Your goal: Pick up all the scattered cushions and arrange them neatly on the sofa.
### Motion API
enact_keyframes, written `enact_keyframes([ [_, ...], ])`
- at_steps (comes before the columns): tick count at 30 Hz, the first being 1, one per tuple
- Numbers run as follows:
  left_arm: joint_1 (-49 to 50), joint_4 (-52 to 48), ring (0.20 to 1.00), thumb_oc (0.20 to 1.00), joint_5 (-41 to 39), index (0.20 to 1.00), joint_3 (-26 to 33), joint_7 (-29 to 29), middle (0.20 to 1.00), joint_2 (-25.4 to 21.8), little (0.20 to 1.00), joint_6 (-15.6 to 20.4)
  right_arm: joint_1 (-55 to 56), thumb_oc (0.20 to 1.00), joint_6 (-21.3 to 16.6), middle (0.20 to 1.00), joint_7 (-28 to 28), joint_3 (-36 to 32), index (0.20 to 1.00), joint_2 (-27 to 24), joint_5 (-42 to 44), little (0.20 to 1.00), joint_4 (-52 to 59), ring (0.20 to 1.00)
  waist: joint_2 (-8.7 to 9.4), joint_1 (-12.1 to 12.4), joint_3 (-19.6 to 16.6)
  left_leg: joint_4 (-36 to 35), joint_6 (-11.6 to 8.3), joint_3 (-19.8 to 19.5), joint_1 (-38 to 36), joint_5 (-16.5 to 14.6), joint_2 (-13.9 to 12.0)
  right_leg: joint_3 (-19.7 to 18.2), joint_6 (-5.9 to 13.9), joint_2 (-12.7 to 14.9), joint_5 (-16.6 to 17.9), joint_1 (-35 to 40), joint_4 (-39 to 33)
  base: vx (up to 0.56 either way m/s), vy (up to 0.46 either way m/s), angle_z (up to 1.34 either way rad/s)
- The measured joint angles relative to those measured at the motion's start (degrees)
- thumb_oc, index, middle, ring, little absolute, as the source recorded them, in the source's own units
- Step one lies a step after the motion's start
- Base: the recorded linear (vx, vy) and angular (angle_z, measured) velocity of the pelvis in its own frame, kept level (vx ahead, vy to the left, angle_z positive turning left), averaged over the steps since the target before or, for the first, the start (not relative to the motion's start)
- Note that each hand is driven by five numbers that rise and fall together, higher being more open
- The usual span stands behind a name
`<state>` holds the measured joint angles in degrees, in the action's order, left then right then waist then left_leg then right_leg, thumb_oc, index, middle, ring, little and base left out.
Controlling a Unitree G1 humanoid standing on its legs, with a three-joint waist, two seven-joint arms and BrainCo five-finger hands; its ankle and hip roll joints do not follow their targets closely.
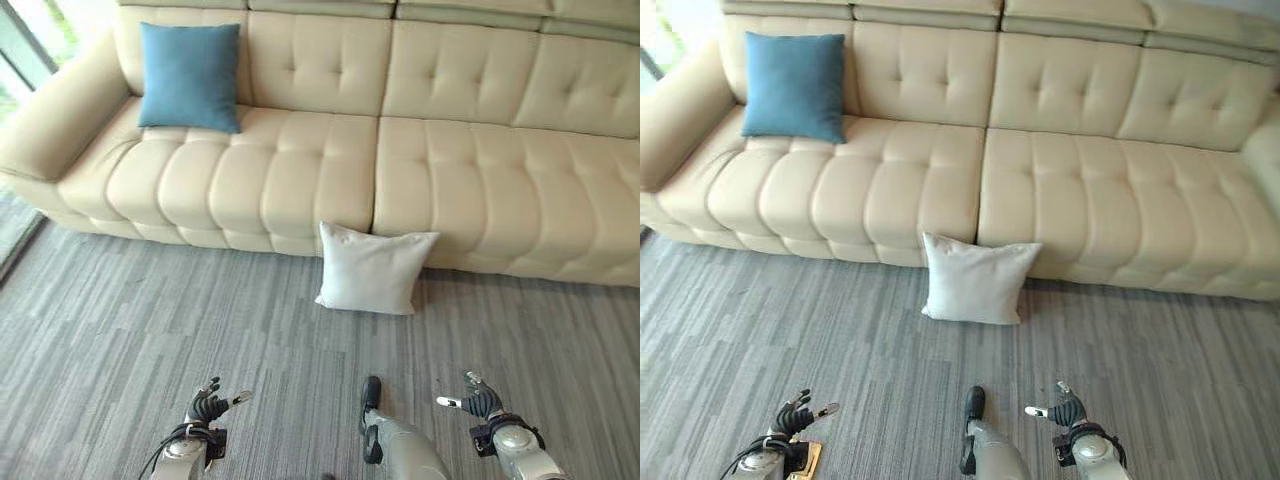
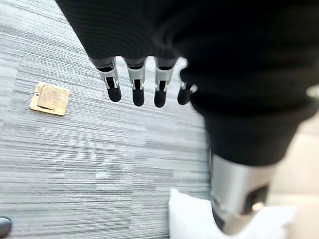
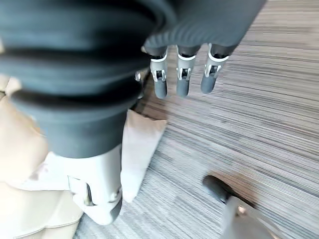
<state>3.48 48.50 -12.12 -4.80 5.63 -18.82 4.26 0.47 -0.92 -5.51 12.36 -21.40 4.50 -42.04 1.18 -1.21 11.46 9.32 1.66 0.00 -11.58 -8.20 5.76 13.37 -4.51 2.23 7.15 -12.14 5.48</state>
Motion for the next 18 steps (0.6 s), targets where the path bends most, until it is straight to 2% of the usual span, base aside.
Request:
enact_keyframes([
  [1,1.48,-0.54,1.000,1.000,0.95,1.000,0.03,-0.16,1.000,-0.08,1.000,-0.02,-0.06,1.000,-0.68,1.000,0.05,0.06,1.000,-0.50,0.01,1.000,1.50,1.000,-0.30,0.03,-0.54,13.99,-1.75,2.35,4.63,0.67,-1.59,-0.03,-1.12,-1.16,-1.91,4.61,-2.31,0.29,-0.255,0.02],
  [2,1.54,-0.57,1.000,1.000,1.67,1.000,-0.02,-0.27,1.000,-0.08,1.000,-0.03,-0.32,1.000,-1.34,1.000,0.03,0.06,1.000,-1.03,0.04,1.000,1.50,1.000,-0.47,0.15,-0.74,21.35,-4.08,2.54,7.76,1.35,-2.59,-0.15,-1.72,-1.78,-2.92,6.16,-3.11,0.26,-0.208,-0.02],
  [3,1.39,-0.59,1.000,1.000,2.02,1.000,-0.02,-0.47,1.000,-0.23,1.000,-0.04,-0.74,1.000,-1.34,1.000,-0.07,-0.03,1.000,-1.26,0.06,1.000,1.35,1.000,-0.42,0.22,-0.74,25.26,-4.99,2.75,10.50,0.61,-3.98,-0.33,-2.70,-2.14,-4.16,7.00,-3.14,0.19,-0.106,0.06],
  [4,0.47,-0.65,1.000,1.000,2.02,1.000,-0.11,-0.66,1.000,-0.37,1.000,-0.03,-1.03,1.000,-1.30,1.000,-0.09,-0.09,1.000,-1.27,0.07,1.000,0.92,1.000,0.06,0.18,-0.58,27.11,-4.87,3.90,13.10,0.27,-5.68,-0.48,-2.96,-2.20,-4.79,7.45,-3.22,0.18,-0.058,0.06],
  [5,-0.10,-1.22,1.000,1.000,2.02,1.000,-0.22,-0.75,1.000,-0.42,1.000,-0.05,-1.22,1.000,-1.08,1.000,-0.13,-0.09,1.000,-1.25,0.10,1.000,0.68,1.000,0.72,0.23,-0.23,25.95,-4.68,4.91,15.09,-1.18,-6.50,-1.20,-2.99,-2.12,-4.98,8.19,-3.83,0.20,-0.039,-0.05],
  [6,-0.15,-1.68,1.000,1.000,2.02,1.000,-0.28,-0.95,1.000,-0.39,1.000,-0.03,-1.45,1.000,-1.06,1.000,-0.14,-0.10,1.000,-1.21,0.12,1.000,0.72,1.000,1.34,0.37,-0.06,21.78,-4.37,5.05,16.60,-2.19,-6.69,-2.23,-2.98,-1.95,-4.99,9.40,-5.06,0.18,-0.028,-0.31],
  [8,-0.46,-1.67,1.000,1.000,2.05,1.000,-1.06,-1.15,1.000,-0.56,1.000,-0.03,-1.98,1.000,-1.08,1.000,-0.24,-0.06,1.000,-1.22,0.17,1.000,0.71,1.000,1.68,0.06,0.18,10.63,-4.39,3.78,21.83,-2.26,-5.21,-2.81,-2.17,-1.72,-5.48,12.82,-7.41,0.27,-0.010,-0.48],
  [9,-1.33,-1.26,1.000,1.000,2.09,1.000,-1.88,-1.22,1.000,-0.78,1.000,0.07,-1.73,1.000,-1.12,1.000,-0.46,-0.10,1.000,-1.03,0.19,1.000,-0.35,1.000,2.17,-0.12,0.42,3.90,-4.55,4.12,26.69,0.27,-4.08,-2.40,-1.71,-1.29,-6.48,15.17,-10.20,0.30,0.029,-0.30],
  [11,-1.39,-1.10,1.000,1.000,2.09,1.000,-1.87,-1.20,1.000,-0.82,1.000,-0.06,-1.58,1.000,-0.77,1.000,-0.70,-0.01,1.000,-0.67,0.20,1.000,-2.89,1.000,2.05,0.32,0.84,1.17,-4.09,5.37,29.84,4.82,-4.84,-2.67,-0.43,-1.97,-6.79,16.53,-10.18,0.30,0.112,-0.15],
  [12,-0.81,-0.34,1.000,1.000,2.10,1.000,-1.85,-1.21,1.000,-0.73,1.000,-0.09,-0.63,1.000,-0.42,1.000,-0.75,0.07,1.000,-0.40,0.20,1.000,-3.61,1.000,1.78,0.54,0.82,-3.34,-4.70,6.44,29.92,8.37,-4.81,-3.41,0.46,-2.13,-8.09,18.28,-10.17,0.31,0.148,-0.21],
  [14,0.94,0.16,1.000,1.000,2.10,1.000,-1.65,-1.21,1.000,-0.51,1.000,-0.46,0.04,1.000,0.19,1.000,-0.75,-0.08,1.000,-0.59,0.16,1.000,-3.84,1.000,1.00,1.38,0.64,-7.11,-2.63,8.75,26.35,10.27,-5.60,-6.07,2.08,-2.69,-9.44,20.36,-10.07,0.25,0.163,-0.61],
  [15,2.64,0.03,1.000,1.000,2.15,1.000,-1.71,-1.24,1.000,-0.31,1.000,-0.65,0.55,1.000,0.05,1.000,-0.82,-0.05,1.000,-0.89,0.11,1.000,-3.44,1.000,-0.24,1.68,0.16,-9.11,-1.54,8.27,23.51,12.10,-6.39,-7.47,2.98,-3.34,-10.56,21.43,-9.70,0.22,0.172,-0.76],
  [16,3.28,0.22,1.000,1.000,2.18,1.000,-1.62,-1.19,1.000,-0.32,1.000,-1.04,0.65,1.000,0.08,1.000,-0.96,0.07,1.000,-0.63,0.04,1.000,-3.52,1.000,-0.13,1.72,-0.04,-9.64,-0.11,8.56,22.04,14.33,-5.82,-8.44,3.96,-2.61,-11.70,22.35,-8.81,0.18,0.159,-0.61],
  [18,4.04,0.10,1.000,1.000,2.28,1.000,-1.40,-1.21,1.000,-0.32,1.000,-1.09,1.13,1.000,0.09,1.000,-0.95,0.03,1.000,-0.28,0.00,1.000,-3.50,1.000,0.76,1.79,-0.73,-10.84,0.01,8.79,20.02,14.39,-3.46,-8.86,6.44,-0.22,-14.38,21.74,-4.87,0.14,0.157,-0.30],
])
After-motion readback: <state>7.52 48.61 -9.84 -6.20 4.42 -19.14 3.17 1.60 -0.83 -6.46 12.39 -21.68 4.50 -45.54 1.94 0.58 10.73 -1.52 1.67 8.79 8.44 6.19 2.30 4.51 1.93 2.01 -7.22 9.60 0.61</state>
